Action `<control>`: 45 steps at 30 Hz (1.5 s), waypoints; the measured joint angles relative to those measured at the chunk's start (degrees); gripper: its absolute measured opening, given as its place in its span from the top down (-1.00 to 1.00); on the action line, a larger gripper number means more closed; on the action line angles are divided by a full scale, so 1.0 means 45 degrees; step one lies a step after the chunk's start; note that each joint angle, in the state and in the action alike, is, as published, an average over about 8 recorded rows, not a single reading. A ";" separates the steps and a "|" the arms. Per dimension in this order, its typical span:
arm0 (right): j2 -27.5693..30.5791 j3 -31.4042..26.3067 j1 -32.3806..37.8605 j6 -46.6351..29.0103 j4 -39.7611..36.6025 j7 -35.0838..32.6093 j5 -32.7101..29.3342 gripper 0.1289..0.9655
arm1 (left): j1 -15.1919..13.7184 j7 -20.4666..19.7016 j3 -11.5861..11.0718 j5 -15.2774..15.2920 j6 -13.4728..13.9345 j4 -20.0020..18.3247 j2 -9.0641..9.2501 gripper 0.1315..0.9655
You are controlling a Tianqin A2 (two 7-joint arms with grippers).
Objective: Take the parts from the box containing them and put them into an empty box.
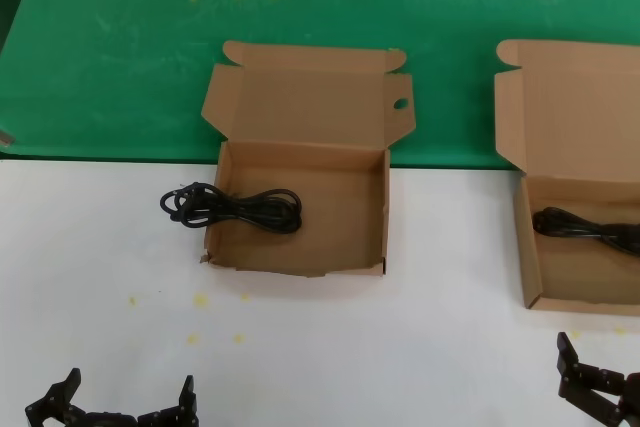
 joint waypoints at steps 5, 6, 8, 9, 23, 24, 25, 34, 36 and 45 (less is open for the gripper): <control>0.0000 0.0000 0.0000 0.0000 0.0000 0.0000 0.0000 -1.00 | 0.0000 -0.0002 0.0000 0.0000 0.0000 0.0000 0.0000 -1.00; 0.0000 0.0000 0.0000 0.0000 0.0000 0.0000 0.0000 -1.00 | 0.0000 -0.0002 0.0000 0.0000 0.0000 0.0000 0.0000 -1.00; 0.0000 0.0000 0.0000 0.0000 0.0000 0.0000 0.0000 -1.00 | 0.0000 -0.0002 0.0000 0.0000 0.0000 0.0000 0.0000 -1.00; 0.0000 0.0000 0.0000 0.0000 0.0000 0.0000 0.0000 -1.00 | 0.0000 -0.0002 0.0000 0.0000 0.0000 0.0000 0.0000 -1.00; 0.0000 0.0000 0.0000 0.0000 0.0000 0.0000 0.0000 -1.00 | 0.0000 -0.0002 0.0000 0.0000 0.0000 0.0000 0.0000 -1.00; 0.0000 0.0000 0.0000 0.0000 0.0000 0.0000 0.0000 -1.00 | 0.0000 -0.0002 0.0000 0.0000 0.0000 0.0000 0.0000 -1.00; 0.0000 0.0000 0.0000 0.0000 0.0000 0.0000 0.0000 -1.00 | 0.0000 -0.0002 0.0000 0.0000 0.0000 0.0000 0.0000 -1.00; 0.0000 0.0000 0.0000 0.0000 0.0000 0.0000 0.0000 -1.00 | 0.0000 -0.0003 0.0000 0.0000 0.0000 0.0000 0.0000 -1.00; 0.0000 0.0000 0.0000 0.0000 0.0000 0.0000 0.0000 -1.00 | 0.0000 -0.0005 0.0000 0.0000 0.0000 0.0000 0.0000 -1.00; 0.0000 0.0000 0.0000 0.0000 0.0000 0.0000 0.0000 -1.00 | 0.0000 -0.0008 0.0000 0.0000 0.0000 0.0000 0.0000 -1.00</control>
